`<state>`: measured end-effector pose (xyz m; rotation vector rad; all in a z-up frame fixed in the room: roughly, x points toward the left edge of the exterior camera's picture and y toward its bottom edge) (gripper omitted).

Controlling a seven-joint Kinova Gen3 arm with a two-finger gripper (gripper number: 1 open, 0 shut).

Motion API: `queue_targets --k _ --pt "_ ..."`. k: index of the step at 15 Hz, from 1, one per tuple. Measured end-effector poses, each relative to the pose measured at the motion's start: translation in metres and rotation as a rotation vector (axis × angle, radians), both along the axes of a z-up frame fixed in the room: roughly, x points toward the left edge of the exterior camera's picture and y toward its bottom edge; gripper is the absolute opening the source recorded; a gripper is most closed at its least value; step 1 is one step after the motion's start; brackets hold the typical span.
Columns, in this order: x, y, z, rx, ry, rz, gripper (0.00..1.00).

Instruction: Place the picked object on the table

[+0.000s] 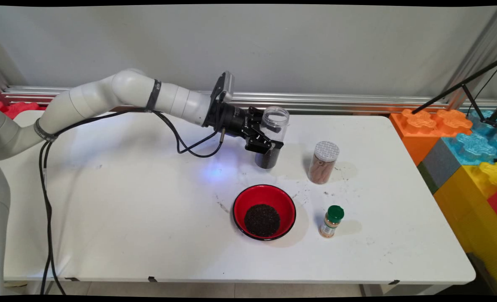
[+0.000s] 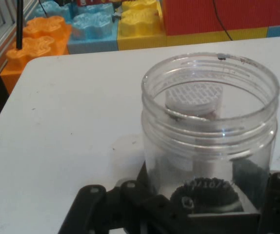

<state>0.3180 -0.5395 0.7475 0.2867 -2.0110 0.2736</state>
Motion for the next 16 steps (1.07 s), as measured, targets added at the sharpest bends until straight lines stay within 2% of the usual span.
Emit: queue_targets --k 6,16 --pt "-0.0052 -0.0005 0.0034 -0.001 -0.006 -0.004 0.0" --pt "-0.0022 0.003 0.0007 -0.032 -0.074 -0.016 0.0"
